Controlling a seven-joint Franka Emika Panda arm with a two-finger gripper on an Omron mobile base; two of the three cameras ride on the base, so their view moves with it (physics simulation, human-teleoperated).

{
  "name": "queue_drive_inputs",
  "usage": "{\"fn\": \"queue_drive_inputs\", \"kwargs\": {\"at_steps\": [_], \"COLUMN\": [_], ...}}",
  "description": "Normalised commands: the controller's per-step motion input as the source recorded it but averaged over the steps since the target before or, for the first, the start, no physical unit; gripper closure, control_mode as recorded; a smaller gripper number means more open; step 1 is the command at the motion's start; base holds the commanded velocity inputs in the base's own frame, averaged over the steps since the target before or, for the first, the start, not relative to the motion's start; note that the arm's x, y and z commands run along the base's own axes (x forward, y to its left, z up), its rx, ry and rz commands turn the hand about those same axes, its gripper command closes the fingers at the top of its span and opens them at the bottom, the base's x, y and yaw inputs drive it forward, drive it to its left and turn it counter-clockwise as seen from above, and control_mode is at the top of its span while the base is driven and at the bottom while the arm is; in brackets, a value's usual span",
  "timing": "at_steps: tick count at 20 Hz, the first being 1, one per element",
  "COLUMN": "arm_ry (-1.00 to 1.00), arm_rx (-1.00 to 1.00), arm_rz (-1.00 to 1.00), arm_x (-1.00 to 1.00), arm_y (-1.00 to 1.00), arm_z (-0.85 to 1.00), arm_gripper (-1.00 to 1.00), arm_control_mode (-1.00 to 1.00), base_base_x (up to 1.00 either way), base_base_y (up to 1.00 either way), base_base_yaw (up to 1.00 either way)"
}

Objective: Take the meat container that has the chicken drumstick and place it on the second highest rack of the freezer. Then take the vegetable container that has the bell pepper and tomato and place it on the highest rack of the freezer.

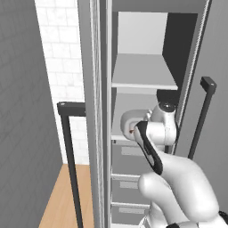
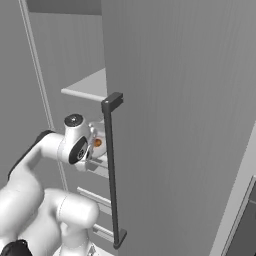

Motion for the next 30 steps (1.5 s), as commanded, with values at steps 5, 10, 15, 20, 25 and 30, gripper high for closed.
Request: {"fn": "queue_drive_inputs", "kwargs": {"at_steps": [5,10,15,20,25,30], "arm_ry": [0.05,0.03,0.01,0.00,-0.01,-0.12], "arm_rx": [0.00,0.00,0.00,0.00,0.00,0.00], "arm_rz": [0.00,0.00,0.00,0.00,-0.03,0.00], "arm_x": [0.64,0.58,0.48,0.38,0.24,-0.11], "arm_y": [0.00,-0.01,-0.01,-0.04,-0.01,0.00], "arm_z": [-0.05,-0.22,-0.35,-0.31,-0.06,-0.03], "arm_gripper": [1.00,1.00,1.00,1.00,-1.00,-1.00], "arm_control_mode": [-1.00,-1.00,-1.00,-1.00,-1.00,-1.00], "base_base_x": [0.00,0.00,0.00,0.00,0.00,0.00], "base_base_y": [0.00,0.00,0.00,0.00,0.00,0.00], "base_base_yaw": [0.00,0.00,0.00,0.00,0.00,0.00]}}
